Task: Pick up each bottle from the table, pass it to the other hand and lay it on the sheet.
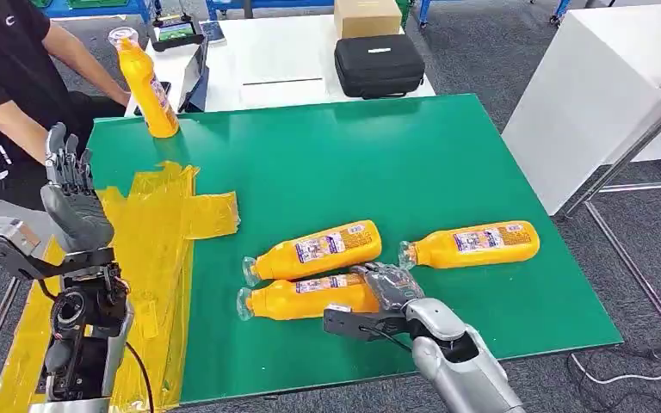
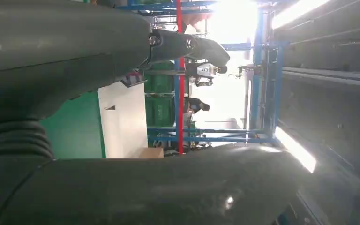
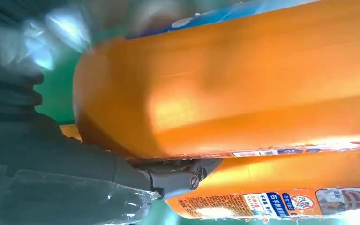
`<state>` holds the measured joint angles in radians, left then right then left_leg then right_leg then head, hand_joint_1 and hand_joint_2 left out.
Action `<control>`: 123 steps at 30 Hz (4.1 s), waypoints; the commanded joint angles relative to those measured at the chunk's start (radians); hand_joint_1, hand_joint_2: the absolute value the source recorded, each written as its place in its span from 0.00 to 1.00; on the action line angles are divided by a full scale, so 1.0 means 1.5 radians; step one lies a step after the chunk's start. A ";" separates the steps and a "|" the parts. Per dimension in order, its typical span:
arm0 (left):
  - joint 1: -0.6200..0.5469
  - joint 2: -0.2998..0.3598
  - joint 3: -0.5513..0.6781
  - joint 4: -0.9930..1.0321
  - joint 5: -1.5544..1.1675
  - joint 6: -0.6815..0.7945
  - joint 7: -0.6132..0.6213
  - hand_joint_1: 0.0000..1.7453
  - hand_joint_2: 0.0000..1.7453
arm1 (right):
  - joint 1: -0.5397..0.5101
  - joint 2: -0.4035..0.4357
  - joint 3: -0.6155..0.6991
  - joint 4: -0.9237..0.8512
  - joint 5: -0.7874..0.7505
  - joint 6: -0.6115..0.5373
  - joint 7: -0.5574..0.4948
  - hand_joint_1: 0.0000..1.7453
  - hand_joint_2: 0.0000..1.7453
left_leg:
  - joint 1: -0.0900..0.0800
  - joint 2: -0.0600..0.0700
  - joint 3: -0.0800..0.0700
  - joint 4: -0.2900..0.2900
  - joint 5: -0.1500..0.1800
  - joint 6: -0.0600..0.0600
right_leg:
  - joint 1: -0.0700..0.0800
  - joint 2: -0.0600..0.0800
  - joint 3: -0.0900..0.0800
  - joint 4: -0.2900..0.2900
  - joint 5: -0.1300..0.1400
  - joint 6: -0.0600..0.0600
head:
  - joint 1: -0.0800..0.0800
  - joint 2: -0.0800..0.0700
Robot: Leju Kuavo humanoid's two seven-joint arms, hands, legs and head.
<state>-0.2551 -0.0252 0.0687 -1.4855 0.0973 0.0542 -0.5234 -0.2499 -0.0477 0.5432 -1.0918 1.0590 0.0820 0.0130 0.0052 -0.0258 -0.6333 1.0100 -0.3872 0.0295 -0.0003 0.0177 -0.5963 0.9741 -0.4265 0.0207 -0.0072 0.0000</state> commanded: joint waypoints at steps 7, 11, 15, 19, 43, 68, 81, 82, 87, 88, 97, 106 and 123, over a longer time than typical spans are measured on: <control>-0.022 -0.006 -0.013 0.040 0.002 0.001 0.003 0.00 0.00 | 0.042 -0.010 0.018 0.065 -0.002 0.021 0.005 1.00 1.00 | 0.001 -0.002 0.001 -0.001 0.000 -0.001 | 0.001 -0.004 0.002 -0.002 -0.001 0.000 | 0.000 0.000; -0.022 -0.006 -0.013 0.040 0.002 0.001 0.003 0.00 0.00 | 0.042 -0.010 0.018 0.065 -0.002 0.021 0.005 1.00 1.00 | 0.001 -0.002 0.001 -0.001 0.000 -0.001 | 0.001 -0.004 0.003 -0.002 -0.001 0.000 | 0.000 0.000; -0.022 -0.006 -0.013 0.040 0.002 0.001 0.003 0.00 0.00 | 0.042 -0.010 0.018 0.065 -0.002 0.021 0.005 1.00 1.00 | 0.000 -0.002 0.001 -0.001 0.000 -0.001 | 0.001 -0.004 0.003 -0.001 -0.001 0.000 | 0.000 0.000; -0.022 -0.006 -0.013 0.040 0.002 0.001 0.003 0.00 0.00 | 0.042 -0.010 0.018 0.065 -0.002 0.021 0.005 1.00 1.00 | 0.000 -0.002 0.001 -0.001 0.000 -0.001 | 0.001 -0.004 0.003 -0.001 -0.001 0.000 | 0.000 0.000; -0.022 -0.006 -0.013 0.040 0.002 0.001 0.003 0.00 0.00 | 0.042 -0.010 0.018 0.065 -0.002 0.021 0.005 1.00 1.00 | 0.000 -0.002 0.001 -0.001 0.000 -0.001 | 0.001 -0.003 0.002 -0.001 -0.001 0.000 | 0.000 0.000; -0.022 -0.006 -0.013 0.040 0.002 0.001 0.003 0.00 0.00 | 0.042 -0.010 0.018 0.065 -0.002 0.021 0.005 1.00 1.00 | 0.000 -0.002 0.001 -0.001 0.000 -0.001 | 0.001 -0.004 0.003 -0.001 -0.001 0.000 | 0.000 0.000; -0.022 -0.006 -0.013 0.040 0.002 0.001 0.003 0.00 0.00 | 0.042 -0.010 0.018 0.065 -0.002 0.021 0.005 1.00 1.00 | 0.001 -0.002 0.001 -0.001 0.000 -0.001 | 0.001 -0.004 0.003 -0.001 0.000 0.000 | 0.000 0.000; -0.022 -0.006 -0.013 0.040 0.002 0.001 0.003 0.00 0.00 | 0.042 -0.010 0.018 0.065 -0.002 0.021 0.005 1.00 1.00 | 0.000 -0.001 0.001 -0.001 0.000 0.000 | 0.001 -0.003 0.002 -0.001 0.000 0.000 | 0.000 0.000; -0.022 -0.006 -0.013 0.040 0.002 0.001 0.003 0.00 0.00 | 0.042 -0.010 0.018 0.065 -0.002 0.021 0.005 1.00 1.00 | 0.001 -0.002 0.001 -0.001 0.000 -0.001 | 0.001 -0.003 0.003 -0.001 0.000 0.000 | 0.000 0.000; -0.022 -0.006 -0.013 0.040 0.002 0.001 0.003 0.00 0.00 | 0.042 -0.010 0.018 0.065 -0.002 0.021 0.005 1.00 1.00 | 0.000 -0.001 0.001 -0.001 0.000 0.000 | 0.001 -0.002 0.002 -0.001 0.000 0.000 | 0.000 0.000; -0.022 -0.006 -0.013 0.040 0.002 0.001 0.003 0.00 0.00 | 0.042 -0.010 0.018 0.065 -0.002 0.021 0.005 1.00 1.00 | 0.000 -0.002 0.001 -0.001 0.000 -0.001 | 0.001 -0.004 0.003 -0.002 -0.001 0.000 | 0.000 0.000; -0.022 -0.006 -0.013 0.040 0.002 0.001 0.003 0.00 0.00 | 0.042 -0.010 0.018 0.065 -0.002 0.021 0.005 1.00 1.00 | 0.000 -0.002 0.001 -0.001 0.001 -0.001 | 0.001 -0.004 0.003 -0.002 -0.001 0.000 | 0.000 0.000; -0.022 -0.006 -0.013 0.040 0.002 0.001 0.003 0.00 0.00 | 0.042 -0.010 0.018 0.065 -0.002 0.021 0.005 1.00 1.00 | 0.000 -0.002 0.001 -0.001 0.000 -0.001 | 0.001 -0.003 0.003 -0.001 0.000 0.000 | 0.000 0.000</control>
<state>-0.2554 -0.0259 0.0687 -1.4851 0.0973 0.0542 -0.5234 -0.2499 -0.0484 0.5432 -1.0914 1.0590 0.0820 0.0134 0.0052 -0.0258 -0.6331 1.0100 -0.3874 0.0294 -0.0003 0.0177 -0.5959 0.9741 -0.4265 0.0208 -0.0076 0.0000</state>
